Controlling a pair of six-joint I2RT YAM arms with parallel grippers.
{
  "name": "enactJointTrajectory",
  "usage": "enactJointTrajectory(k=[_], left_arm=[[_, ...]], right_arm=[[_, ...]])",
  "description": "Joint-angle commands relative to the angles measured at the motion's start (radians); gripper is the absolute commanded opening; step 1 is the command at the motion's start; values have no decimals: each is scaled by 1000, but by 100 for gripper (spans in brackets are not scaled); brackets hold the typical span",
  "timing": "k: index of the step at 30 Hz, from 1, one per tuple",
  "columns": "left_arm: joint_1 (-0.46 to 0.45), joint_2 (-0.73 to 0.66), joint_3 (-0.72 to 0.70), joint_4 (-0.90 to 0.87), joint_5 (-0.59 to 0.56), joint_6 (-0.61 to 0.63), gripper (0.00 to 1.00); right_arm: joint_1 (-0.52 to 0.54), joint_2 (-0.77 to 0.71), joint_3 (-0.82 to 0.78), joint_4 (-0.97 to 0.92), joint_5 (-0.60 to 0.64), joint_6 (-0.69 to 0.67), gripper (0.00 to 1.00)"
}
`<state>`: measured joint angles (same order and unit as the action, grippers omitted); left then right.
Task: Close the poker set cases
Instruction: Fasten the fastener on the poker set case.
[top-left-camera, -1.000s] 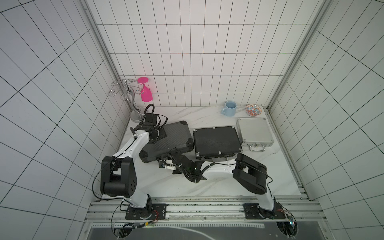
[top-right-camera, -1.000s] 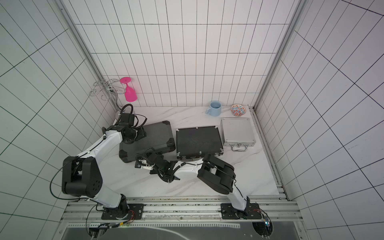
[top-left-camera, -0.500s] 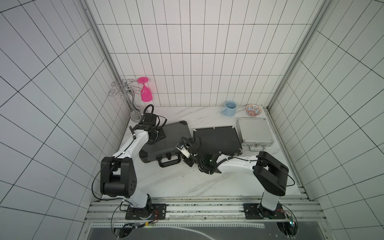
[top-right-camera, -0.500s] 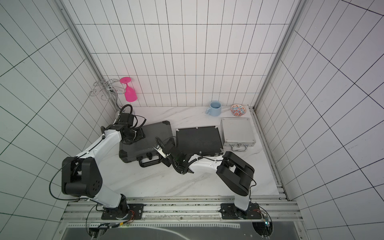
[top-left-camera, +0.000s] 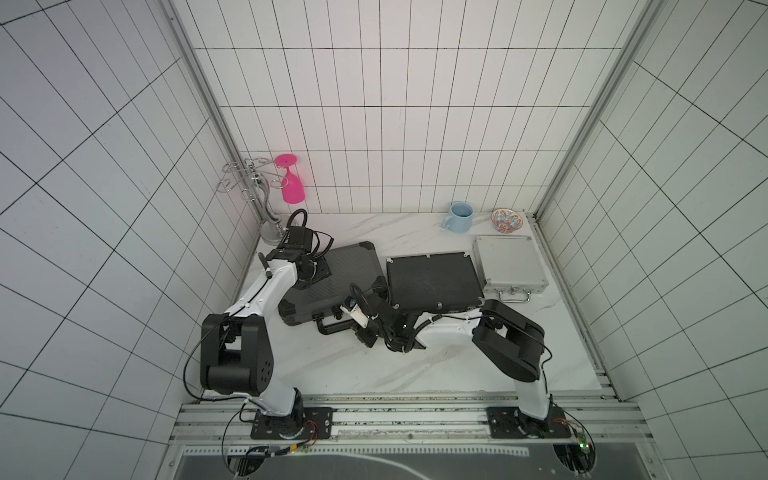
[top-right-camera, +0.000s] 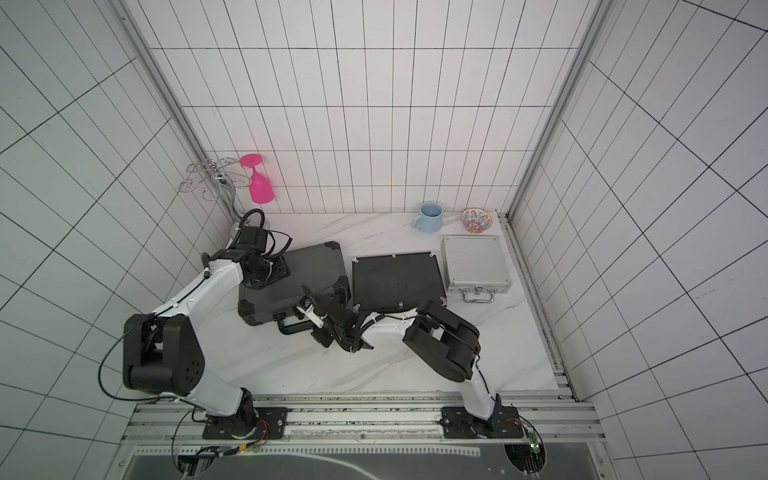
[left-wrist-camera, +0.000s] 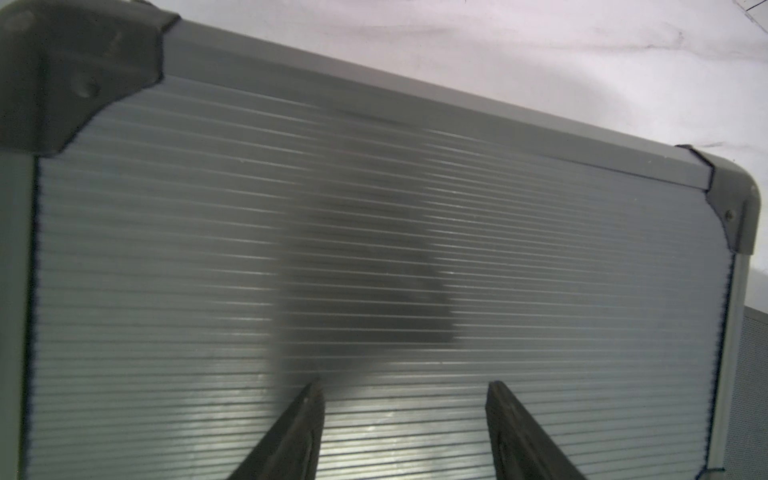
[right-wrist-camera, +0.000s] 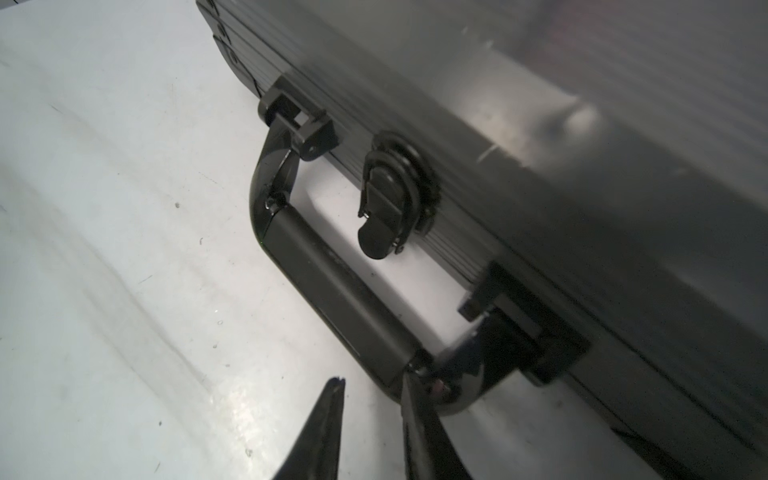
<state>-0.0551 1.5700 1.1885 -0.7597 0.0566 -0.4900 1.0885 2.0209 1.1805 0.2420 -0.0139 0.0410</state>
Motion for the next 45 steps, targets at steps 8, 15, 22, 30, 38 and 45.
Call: enactJointTrajectory(k=[8, 15, 22, 30, 38, 45], left_arm=[[1, -3, -8, 15, 13, -21, 64], [6, -5, -37, 26, 12, -13, 64], [8, -2, -28, 26, 21, -17, 64], [9, 2, -38, 27, 19, -13, 64], [6, 10, -43, 27, 16, -13, 64], [-4, 42, -38, 31, 13, -16, 64]], right_arm=[[2, 94, 203, 5, -19, 88, 14], [2, 153, 254, -5, -21, 103, 4], [2, 205, 296, -33, 16, 121, 1], [11, 232, 326, -98, 158, 39, 0], [11, 227, 280, -127, 346, -268, 0], [37, 251, 301, -131, 388, -506, 0]])
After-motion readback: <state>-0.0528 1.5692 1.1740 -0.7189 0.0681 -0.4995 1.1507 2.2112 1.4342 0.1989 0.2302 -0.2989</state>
